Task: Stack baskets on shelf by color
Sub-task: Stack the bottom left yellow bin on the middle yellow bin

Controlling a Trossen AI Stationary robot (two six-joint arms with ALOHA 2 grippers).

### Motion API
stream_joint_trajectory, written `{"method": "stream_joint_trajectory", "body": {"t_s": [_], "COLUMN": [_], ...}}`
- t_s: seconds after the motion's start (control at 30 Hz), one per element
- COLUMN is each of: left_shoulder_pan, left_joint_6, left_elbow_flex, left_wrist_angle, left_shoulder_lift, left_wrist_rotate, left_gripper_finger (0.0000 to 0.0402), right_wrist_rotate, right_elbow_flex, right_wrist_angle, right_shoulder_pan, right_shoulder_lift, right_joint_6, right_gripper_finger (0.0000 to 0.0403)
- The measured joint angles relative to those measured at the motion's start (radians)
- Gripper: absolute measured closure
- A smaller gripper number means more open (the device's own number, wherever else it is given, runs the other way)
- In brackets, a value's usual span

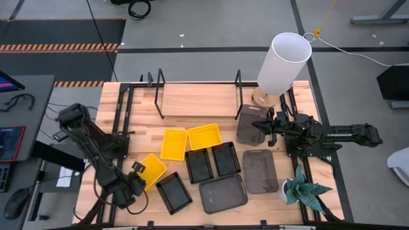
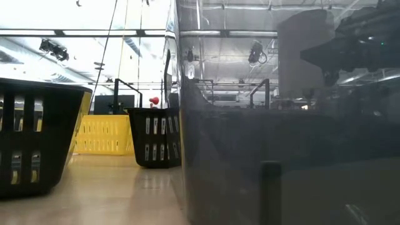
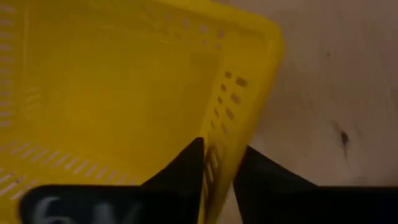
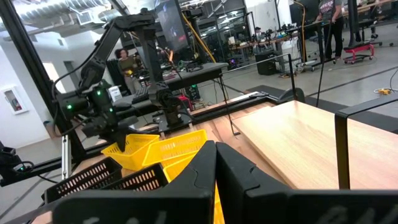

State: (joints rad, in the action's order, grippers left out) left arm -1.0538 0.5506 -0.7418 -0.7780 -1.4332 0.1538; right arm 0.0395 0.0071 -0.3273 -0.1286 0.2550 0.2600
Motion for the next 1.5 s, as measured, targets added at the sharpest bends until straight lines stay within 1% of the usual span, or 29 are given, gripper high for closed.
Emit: {"method": "stream_joint_trajectory", "body": {"t_s": [0.1,0.13,0.3,0.47,0.77,0.9,1.03,1.5], "left_shoulder_pan": [0.0,0.001,-0.006,-0.003,-0.003,0.005,0.056,0.355], "left_joint_6": [0.031,0.041,0.05,0.074,0.151,0.169,0.163,-0.109], "left_elbow_flex": [0.0,-0.001,-0.041,-0.104,-0.252,-0.322,-0.363,-0.377], "left_wrist_angle": [-0.002,-0.006,-0.022,-0.075,-0.291,-0.371,-0.419,-0.403], "left_shoulder_lift": [0.001,0.002,0.007,0.007,0.007,0.007,0.008,0.008], "left_wrist_rotate": [-0.008,-0.012,-0.032,-0.038,-0.035,0.009,0.05,0.086], "left_gripper_finger": [0.0385,0.0391,0.0396,0.0398,0.04,0.04,0.04,0.04], "right_wrist_rotate": [0.0,0.0,0.0,0.0,0.0,0.0,0.0,0.0], "right_elbow_flex": [0.0,0.0,0.0,0.0,0.0,0.0,0.0,0.0], "right_wrist_angle": [0.0,0.0,0.0,0.0,0.0,0.0,0.0,0.0], "right_shoulder_pan": [0.0,0.0,0.0,0.0,0.0,0.0,0.0,0.0], "right_shoulder_lift": [0.0,0.0,0.0,0.0,0.0,0.0,0.0,0.0], "right_joint_6": [0.0,0.0,0.0,0.0,0.0,0.0,0.0,0.0], "right_gripper_finger": [0.0389,0.0389,0.0389,0.0389,0.0389,0.0389,0.0389,0.0389]}}
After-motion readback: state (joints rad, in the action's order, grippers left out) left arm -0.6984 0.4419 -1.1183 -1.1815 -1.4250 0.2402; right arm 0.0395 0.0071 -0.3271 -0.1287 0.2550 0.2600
